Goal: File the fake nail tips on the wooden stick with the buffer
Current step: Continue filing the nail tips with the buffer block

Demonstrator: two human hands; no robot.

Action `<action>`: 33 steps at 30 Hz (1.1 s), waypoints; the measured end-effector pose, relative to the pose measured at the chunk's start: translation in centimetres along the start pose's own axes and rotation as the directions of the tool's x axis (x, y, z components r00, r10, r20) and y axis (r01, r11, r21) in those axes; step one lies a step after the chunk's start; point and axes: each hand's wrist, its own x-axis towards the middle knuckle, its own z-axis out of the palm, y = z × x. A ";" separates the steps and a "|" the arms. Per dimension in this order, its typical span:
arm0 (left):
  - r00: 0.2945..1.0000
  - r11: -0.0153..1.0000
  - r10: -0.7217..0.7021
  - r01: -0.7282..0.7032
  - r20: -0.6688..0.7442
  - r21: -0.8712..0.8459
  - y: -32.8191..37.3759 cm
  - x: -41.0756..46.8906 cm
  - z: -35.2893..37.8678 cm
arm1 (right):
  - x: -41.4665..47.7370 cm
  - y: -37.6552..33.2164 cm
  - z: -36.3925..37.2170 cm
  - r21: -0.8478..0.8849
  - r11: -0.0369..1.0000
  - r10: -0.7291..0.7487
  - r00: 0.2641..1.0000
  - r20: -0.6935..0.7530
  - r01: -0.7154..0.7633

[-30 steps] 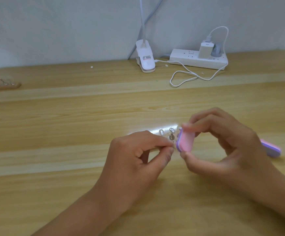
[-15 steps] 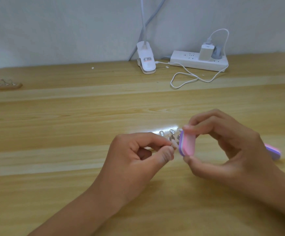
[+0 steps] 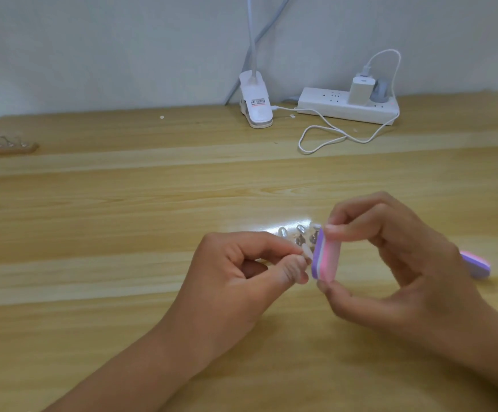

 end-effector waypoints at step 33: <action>0.990 0.994 -0.076 0.085 0.118 -0.072 -0.6 0.0 -0.5 | 0.0 -0.7 -0.1 -0.222 0.973 -0.058 0.998 0.021 0.061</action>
